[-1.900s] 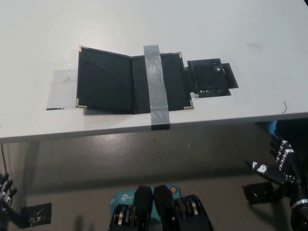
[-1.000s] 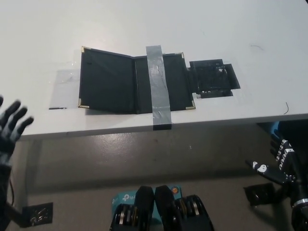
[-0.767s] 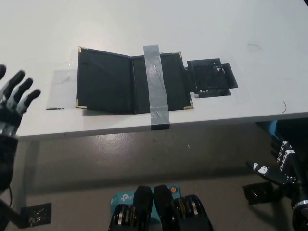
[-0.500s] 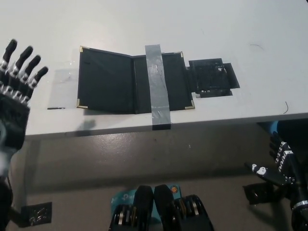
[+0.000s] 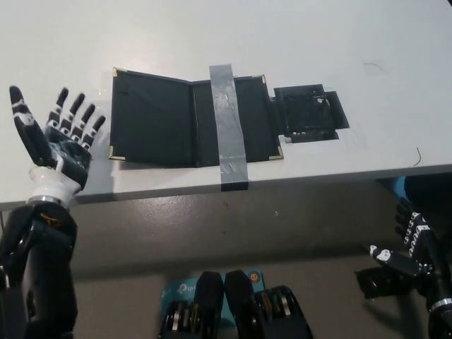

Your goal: The robot uses its left hand to push the cover of the diary kept in the middle of the desk towards the right to close it

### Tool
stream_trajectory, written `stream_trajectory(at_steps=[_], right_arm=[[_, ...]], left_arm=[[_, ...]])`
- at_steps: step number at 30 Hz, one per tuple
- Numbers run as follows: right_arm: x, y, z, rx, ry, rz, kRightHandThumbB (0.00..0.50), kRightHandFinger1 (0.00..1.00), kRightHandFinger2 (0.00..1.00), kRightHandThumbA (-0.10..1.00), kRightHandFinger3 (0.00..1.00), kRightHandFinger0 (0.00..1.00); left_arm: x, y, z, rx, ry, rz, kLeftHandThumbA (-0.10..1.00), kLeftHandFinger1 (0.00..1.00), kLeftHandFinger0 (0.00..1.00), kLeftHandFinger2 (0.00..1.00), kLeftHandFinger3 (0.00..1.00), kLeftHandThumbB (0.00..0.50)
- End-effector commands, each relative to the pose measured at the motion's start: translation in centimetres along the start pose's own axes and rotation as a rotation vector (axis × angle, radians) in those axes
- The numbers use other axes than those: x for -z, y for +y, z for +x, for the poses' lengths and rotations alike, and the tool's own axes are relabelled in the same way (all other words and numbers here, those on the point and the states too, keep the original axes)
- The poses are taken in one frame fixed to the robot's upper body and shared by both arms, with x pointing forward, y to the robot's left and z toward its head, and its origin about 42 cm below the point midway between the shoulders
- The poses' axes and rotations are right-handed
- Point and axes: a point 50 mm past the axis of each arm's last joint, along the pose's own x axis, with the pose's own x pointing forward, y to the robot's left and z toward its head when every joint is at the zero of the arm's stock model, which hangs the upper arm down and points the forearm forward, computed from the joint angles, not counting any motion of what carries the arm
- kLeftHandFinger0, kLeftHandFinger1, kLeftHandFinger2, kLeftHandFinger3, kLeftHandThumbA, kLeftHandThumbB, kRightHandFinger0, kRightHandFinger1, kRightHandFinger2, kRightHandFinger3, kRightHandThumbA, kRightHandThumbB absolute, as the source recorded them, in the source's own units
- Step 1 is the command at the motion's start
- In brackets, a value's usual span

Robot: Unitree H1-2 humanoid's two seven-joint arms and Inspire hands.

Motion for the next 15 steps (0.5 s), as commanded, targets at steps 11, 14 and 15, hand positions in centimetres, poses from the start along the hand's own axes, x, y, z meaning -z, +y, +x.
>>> stream_trajectory(at_steps=[11, 14, 15], right_arm=[[-1.0, -0.3, 0.1, -0.005, -0.060, -0.039, 0.500, 1.00, 1.00, 1.00, 1.00, 1.00], [-0.9, -0.2, 0.1, -0.011, -0.061, -0.035, 0.500, 1.00, 1.00, 1.00, 1.00, 1.00], [-0.9, -0.2, 0.1, -0.015, -0.063, -0.033, 0.500, 1.00, 1.00, 1.00, 1.00, 1.00]], left_arm=[[0.4, 0.5, 1.7, -0.118, -0.075, -0.130, 1.00, 1.00, 1.00, 1.00, 1.00, 0.034], [0.6, 0.8, 1.7, -0.138, -0.080, -0.130, 1.00, 1.00, 1.00, 1.00, 1.00, 0.051], [0.7, 1.0, 1.8, -0.148, -0.075, -0.117, 1.00, 1.00, 1.00, 1.00, 1.00, 0.059]])
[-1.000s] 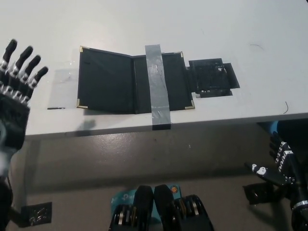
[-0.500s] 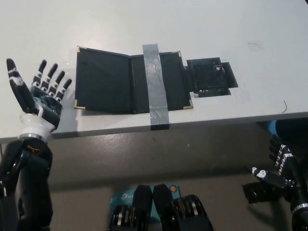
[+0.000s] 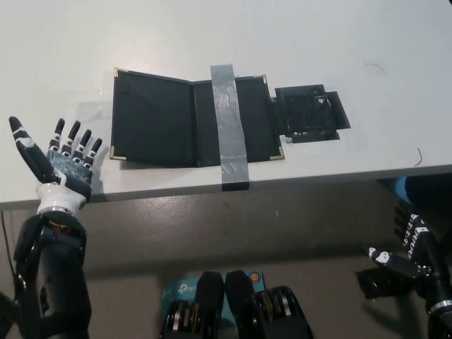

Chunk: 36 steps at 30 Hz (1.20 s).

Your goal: The robot uses its left hand to push the cover of the diary kept in the middle of the desk towards the right to close it

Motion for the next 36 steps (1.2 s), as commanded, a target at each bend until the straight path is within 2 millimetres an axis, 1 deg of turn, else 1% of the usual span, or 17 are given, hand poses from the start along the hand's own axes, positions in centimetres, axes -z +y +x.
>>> stream_trajectory(at_steps=[1, 3, 4, 8, 10, 12, 15, 16, 19, 22, 25, 29, 30, 32, 33, 35, 36], right_arm=[[-1.2, -0.3, 0.4, -0.013, -0.071, -0.030, 0.500, 1.00, 1.00, 1.00, 1.00, 1.00], [-1.4, -0.2, 0.4, -0.013, -0.071, -0.043, 0.500, 1.00, 1.00, 1.00, 1.00, 1.00], [-1.4, -0.2, 0.4, -0.014, -0.072, -0.037, 0.500, 1.00, 1.00, 1.00, 1.00, 1.00], [-1.5, -0.1, 0.5, -0.019, -0.077, -0.037, 0.500, 1.00, 1.00, 1.00, 1.00, 1.00], [-1.6, -0.2, 0.6, -0.024, -0.080, -0.047, 0.500, 1.00, 1.00, 1.00, 1.00, 1.00], [-1.7, -0.1, 0.7, -0.025, -0.081, -0.051, 0.500, 1.00, 1.00, 1.00, 1.00, 1.00], [-1.7, -0.1, 0.7, -0.030, -0.077, -0.046, 0.500, 1.00, 1.00, 1.00, 1.00, 1.00], [-1.8, 0.0, 0.8, -0.033, -0.080, -0.051, 0.500, 1.00, 1.00, 1.00, 1.00, 1.00], [-2.0, 0.1, 0.9, -0.038, -0.083, -0.057, 0.500, 1.00, 1.00, 1.00, 1.00, 1.00], [-2.2, 0.2, 1.1, -0.049, -0.084, -0.058, 0.500, 1.00, 1.00, 1.00, 1.00, 1.00], [-2.2, 0.2, 1.1, -0.052, -0.088, -0.062, 0.500, 1.00, 1.00, 1.00, 1.00, 1.00], [-2.5, 0.2, 1.3, -0.050, -0.087, -0.060, 0.500, 1.00, 1.00, 1.00, 1.00, 1.00], [-2.5, 0.2, 1.2, -0.052, -0.088, -0.058, 0.500, 1.00, 1.00, 1.00, 1.00, 1.00], [-2.5, 0.2, 1.3, -0.052, -0.093, -0.061, 0.500, 1.00, 1.00, 1.00, 1.00, 1.00], [-2.4, 0.1, 1.3, -0.052, -0.091, -0.061, 0.500, 1.00, 1.00, 1.00, 1.00, 1.00], [-2.3, 0.4, 1.2, -0.055, -0.091, -0.064, 0.500, 1.00, 1.00, 1.00, 1.00, 1.00], [-2.3, 0.4, 1.2, -0.054, -0.086, -0.065, 0.500, 1.00, 1.00, 1.00, 1.00, 1.00]], left_arm=[[-1.8, -1.5, 0.8, 0.000, -0.090, 0.007, 1.00, 1.00, 1.00, 1.00, 1.00, 0.050], [-1.7, -1.6, 0.7, -0.011, -0.086, -0.002, 1.00, 1.00, 1.00, 1.00, 1.00, 0.051], [-1.4, -1.6, 0.8, -0.012, -0.081, 0.008, 1.00, 1.00, 1.00, 1.00, 1.00, 0.029], [0.0, -1.9, 0.8, -0.052, -0.045, -0.037, 1.00, 1.00, 1.00, 1.00, 1.00, 0.052], [1.0, -2.3, 1.2, -0.053, -0.019, -0.058, 1.00, 1.00, 1.00, 1.00, 1.00, 0.036], [1.5, -2.8, 1.3, -0.066, -0.010, -0.098, 1.00, 1.00, 1.00, 1.00, 1.00, 0.037], [2.7, -3.9, 1.4, -0.049, 0.010, -0.119, 1.00, 1.00, 1.00, 1.00, 1.00, 0.034], [3.2, -4.9, 1.5, -0.037, 0.028, -0.151, 1.00, 1.00, 1.00, 1.00, 1.00, 0.030], [4.1, -6.5, 1.4, -0.014, 0.043, -0.190, 1.00, 1.00, 1.00, 1.00, 1.00, 0.021], [4.9, -7.8, 1.2, 0.039, 0.067, -0.187, 1.00, 1.00, 1.00, 1.00, 1.00, 0.027], [5.5, -8.5, 0.9, 0.061, 0.083, -0.189, 1.00, 1.00, 1.00, 1.00, 1.00, 0.040], [6.5, -9.6, 0.5, 0.050, 0.108, -0.260, 1.00, 1.00, 1.00, 1.00, 1.00, 0.037], [7.0, -10.0, 0.2, 0.056, 0.117, -0.287, 1.00, 1.00, 1.00, 1.00, 1.00, 0.029], [7.4, -10.1, 0.0, 0.066, 0.132, -0.311, 1.00, 1.00, 1.00, 1.00, 1.00, 0.032], [7.9, -10.2, -0.2, 0.062, 0.143, -0.327, 1.00, 1.00, 1.00, 1.00, 1.00, 0.046], [8.3, -10.0, -0.5, 0.034, 0.151, -0.339, 1.00, 1.00, 1.00, 1.00, 1.00, 0.043], [8.9, -10.0, -0.6, 0.030, 0.161, -0.332, 1.00, 1.00, 1.00, 1.00, 1.00, 0.044]])
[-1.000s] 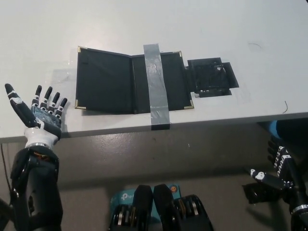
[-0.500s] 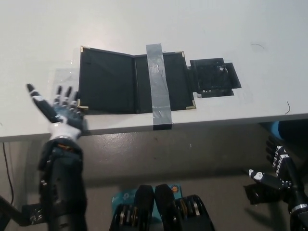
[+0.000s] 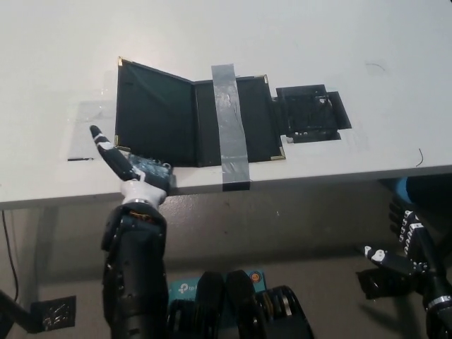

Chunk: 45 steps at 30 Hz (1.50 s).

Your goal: The robot uses its left hand to push the cover of the diary kept in the middle of the desk towards the right to close it

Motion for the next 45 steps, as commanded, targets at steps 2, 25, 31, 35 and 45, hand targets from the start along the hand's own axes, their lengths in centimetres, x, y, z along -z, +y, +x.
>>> stream_trajectory(at_steps=[2, 25, 31, 35, 45], right_arm=[[-1.7, 0.0, 0.7, -0.016, -0.077, -0.021, 0.500, 1.00, 1.00, 1.00, 1.00, 1.00], [-1.7, 0.0, 0.5, -0.047, -0.084, -0.031, 0.500, 1.00, 1.00, 1.00, 1.00, 1.00], [-2.0, 0.3, 0.6, -0.055, -0.087, -0.039, 0.500, 1.00, 1.00, 1.00, 1.00, 1.00], [-2.2, 0.5, 0.6, -0.067, -0.090, -0.056, 0.500, 1.00, 1.00, 1.00, 1.00, 1.00], [-2.3, 2.1, 0.6, -0.124, -0.091, -0.060, 0.500, 1.00, 1.00, 1.00, 1.00, 1.00]], left_arm=[[0.7, -2.2, -0.1, 0.050, -0.009, -0.005, 1.00, 1.00, 1.00, 1.00, 1.00, 0.063], [3.7, -2.1, 0.1, 0.381, -0.044, 1.507, 1.00, 1.00, 1.00, 1.00, 1.00, 0.268], [4.1, -2.3, -0.2, 0.432, -0.068, 1.745, 1.00, 1.00, 1.00, 1.00, 1.00, 0.251], [4.9, -2.4, 0.0, 0.504, -0.113, 2.151, 1.00, 1.00, 1.00, 1.00, 1.00, 0.245], [6.3, -3.1, 0.6, 0.519, -0.141, 2.552, 1.00, 1.00, 1.00, 1.00, 1.00, 0.200]])
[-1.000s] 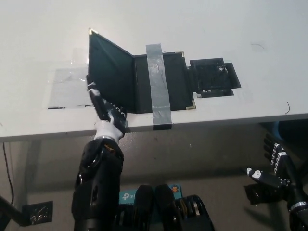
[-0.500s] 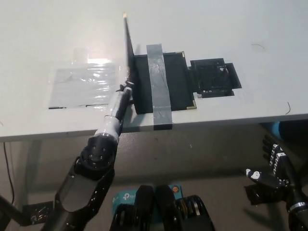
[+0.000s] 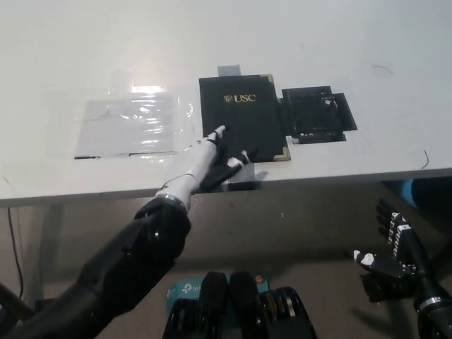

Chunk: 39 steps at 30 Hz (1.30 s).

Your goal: The robot uses its left hand to push the cover of the diary kept in the middle of the desk towards the right to close it

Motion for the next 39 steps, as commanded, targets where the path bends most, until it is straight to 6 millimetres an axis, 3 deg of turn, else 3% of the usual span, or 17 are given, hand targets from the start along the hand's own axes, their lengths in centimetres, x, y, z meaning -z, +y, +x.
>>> stream_trajectory(at_steps=[1, 12, 14, 16, 20, 29, 32, 34, 35, 36, 39], right_arm=[[-2.5, 1.0, 0.7, -0.076, -0.091, -0.037, 0.500, 1.00, 1.00, 1.00, 1.00, 1.00], [-2.2, 2.5, 0.6, -0.091, -0.082, -0.007, 0.500, 1.00, 1.00, 1.00, 1.00, 1.00], [-2.2, 2.4, 0.5, -0.084, -0.074, 0.003, 0.500, 1.00, 1.00, 1.00, 1.00, 1.00], [-2.0, 2.6, 0.6, -0.089, -0.071, 0.022, 0.500, 1.00, 1.00, 1.00, 1.00, 1.00], [-1.7, 2.1, 0.3, -0.082, -0.064, 0.020, 0.500, 1.00, 1.00, 1.00, 1.00, 1.00], [-1.3, 1.5, -0.1, -0.061, -0.057, 0.034, 0.500, 1.00, 1.00, 1.00, 1.00, 1.00], [-1.2, 1.4, -0.2, -0.055, -0.054, 0.027, 0.500, 1.00, 1.00, 1.00, 1.00, 1.00], [-1.2, 1.5, -0.2, -0.049, -0.049, 0.037, 0.500, 1.00, 1.00, 1.00, 1.00, 1.00], [-1.2, 1.4, -0.2, -0.047, -0.051, 0.037, 0.500, 1.00, 1.00, 1.00, 1.00, 1.00], [-1.3, 1.3, -0.2, -0.041, -0.051, 0.040, 0.500, 1.00, 1.00, 1.00, 1.00, 1.00], [-1.2, 1.0, -0.3, -0.031, -0.050, 0.042, 0.500, 1.00, 1.00, 1.00, 1.00, 1.00]], left_arm=[[-1.0, -2.4, 1.4, 0.211, 0.057, 0.506, 1.00, 1.00, 1.00, 1.00, 1.00, 0.179], [0.4, -2.3, 3.0, 0.287, 0.103, 0.966, 1.00, 1.00, 1.00, 1.00, 1.00, 0.170], [0.9, -2.6, 2.6, 0.283, 0.085, 1.035, 1.00, 1.00, 1.00, 1.00, 1.00, 0.179], [2.0, -3.0, 2.3, 0.284, 0.092, 1.107, 1.00, 1.00, 1.00, 1.00, 1.00, 0.221], [2.0, -2.8, 1.8, 0.286, 0.089, 1.112, 1.00, 1.00, 1.00, 1.00, 1.00, 0.211], [0.3, 0.1, 2.0, 0.227, 0.071, 1.040, 1.00, 1.00, 1.00, 1.00, 1.00, 0.198], [-0.7, 2.1, 1.4, 0.165, 0.041, 0.845, 1.00, 1.00, 1.00, 1.00, 1.00, 0.190], [-1.7, 4.7, 0.3, 0.062, -0.001, 0.584, 1.00, 1.00, 1.00, 1.00, 1.00, 0.143], [-2.0, 5.5, 0.0, 0.040, -0.015, 0.494, 1.00, 1.00, 1.00, 1.00, 1.00, 0.143], [-2.6, 7.4, -1.0, -0.041, -0.039, 0.142, 1.00, 1.00, 1.00, 1.00, 1.00, 0.142], [-2.9, 8.6, -1.6, -0.061, -0.039, -0.104, 1.00, 1.00, 1.00, 1.00, 1.00, 0.165]])
